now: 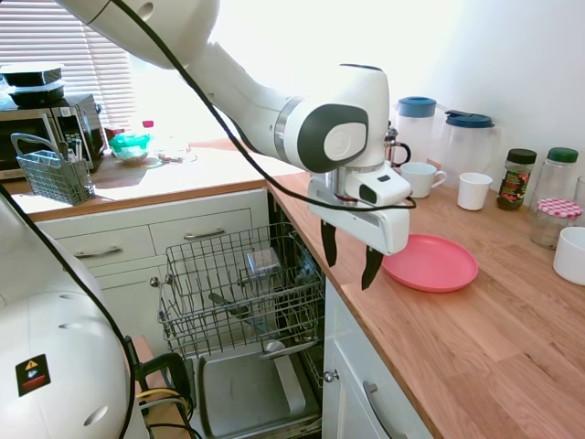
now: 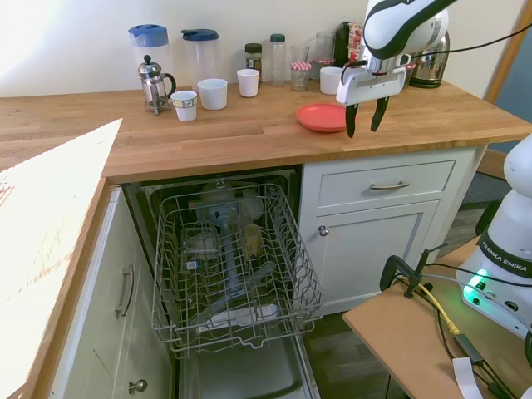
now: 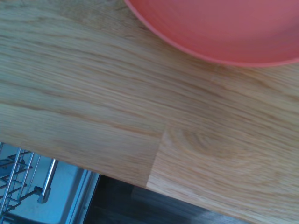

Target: Put the plate in the dishwasher

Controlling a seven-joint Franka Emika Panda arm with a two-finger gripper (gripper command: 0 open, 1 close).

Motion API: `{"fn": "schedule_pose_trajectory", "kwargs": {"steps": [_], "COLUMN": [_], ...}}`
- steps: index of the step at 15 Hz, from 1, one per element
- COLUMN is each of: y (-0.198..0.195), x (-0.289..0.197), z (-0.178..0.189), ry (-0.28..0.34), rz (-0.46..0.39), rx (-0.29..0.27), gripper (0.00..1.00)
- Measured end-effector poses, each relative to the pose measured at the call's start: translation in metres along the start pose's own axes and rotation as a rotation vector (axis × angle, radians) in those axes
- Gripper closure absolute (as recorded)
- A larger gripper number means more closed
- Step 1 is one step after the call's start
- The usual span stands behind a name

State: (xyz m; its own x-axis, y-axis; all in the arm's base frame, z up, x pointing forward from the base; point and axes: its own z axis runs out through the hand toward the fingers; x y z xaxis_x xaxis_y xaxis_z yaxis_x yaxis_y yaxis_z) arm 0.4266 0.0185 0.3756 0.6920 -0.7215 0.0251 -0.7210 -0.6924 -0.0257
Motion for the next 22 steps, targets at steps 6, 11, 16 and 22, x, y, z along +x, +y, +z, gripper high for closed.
{"fn": "schedule_pose_trajectory", "kwargs": {"steps": [6, 11, 16, 22], "y": [0.008, 0.023, 0.022, 0.001], "x": [0.019, 0.082, 0.139, 0.172], "z": [-0.009, -0.022, -0.01, 0.025], "ry": [0.014, 0.018, -0.021, -0.106], "rz": [0.079, 0.217, 0.303, 0.346], "rx": [0.025, 0.135, 0.246, 0.302], "gripper": [0.0, 0.0, 0.0, 1.0]}}
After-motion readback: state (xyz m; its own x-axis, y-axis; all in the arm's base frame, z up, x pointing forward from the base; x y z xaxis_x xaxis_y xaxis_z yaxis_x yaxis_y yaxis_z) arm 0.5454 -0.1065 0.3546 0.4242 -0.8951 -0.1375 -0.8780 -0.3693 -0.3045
